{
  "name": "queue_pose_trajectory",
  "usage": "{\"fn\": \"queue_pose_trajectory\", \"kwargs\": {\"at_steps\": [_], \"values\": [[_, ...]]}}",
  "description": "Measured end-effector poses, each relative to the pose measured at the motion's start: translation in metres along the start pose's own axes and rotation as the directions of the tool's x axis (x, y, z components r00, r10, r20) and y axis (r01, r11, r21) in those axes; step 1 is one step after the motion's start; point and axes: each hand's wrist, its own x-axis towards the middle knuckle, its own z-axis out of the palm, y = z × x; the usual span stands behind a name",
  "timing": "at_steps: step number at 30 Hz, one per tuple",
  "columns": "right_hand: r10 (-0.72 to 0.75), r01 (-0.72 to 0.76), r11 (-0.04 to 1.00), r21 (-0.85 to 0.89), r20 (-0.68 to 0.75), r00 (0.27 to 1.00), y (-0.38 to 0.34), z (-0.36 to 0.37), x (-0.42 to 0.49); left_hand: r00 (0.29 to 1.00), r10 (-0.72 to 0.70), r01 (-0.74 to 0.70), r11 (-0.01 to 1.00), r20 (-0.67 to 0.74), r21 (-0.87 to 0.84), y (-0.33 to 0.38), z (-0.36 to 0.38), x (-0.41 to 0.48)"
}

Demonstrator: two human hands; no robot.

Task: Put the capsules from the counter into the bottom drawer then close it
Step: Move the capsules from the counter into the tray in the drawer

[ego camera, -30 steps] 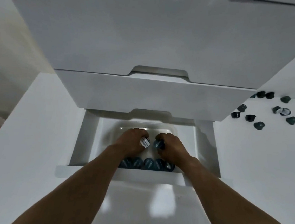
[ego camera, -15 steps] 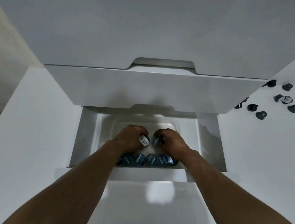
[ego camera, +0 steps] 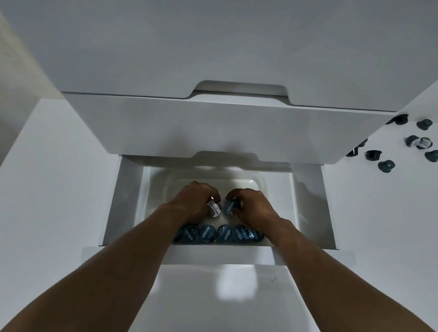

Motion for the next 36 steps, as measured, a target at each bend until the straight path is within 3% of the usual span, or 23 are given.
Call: {"fn": "queue_pose_trajectory", "kwargs": {"at_steps": [10, 21, 36], "values": [[0.039, -0.042, 0.995, 0.093, 0.033, 0.999, -0.003, 0.0, -0.005, 0.999, -0.03, 0.029, 0.998, 0.015, 0.054, 0.002, -0.005, -0.001], [0.04, -0.045, 0.998, 0.038, 0.11, 0.993, -0.007, 0.005, -0.004, 0.995, -0.081, 0.077, 0.995, 0.053, 0.067, -0.003, -0.003, -0.005], [0.104, -0.107, 0.993, 0.053, 0.054, 0.993, -0.011, 0.002, -0.007, 0.995, -0.09, 0.086, 0.993, 0.045, 0.081, -0.004, -0.008, -0.005]]}}
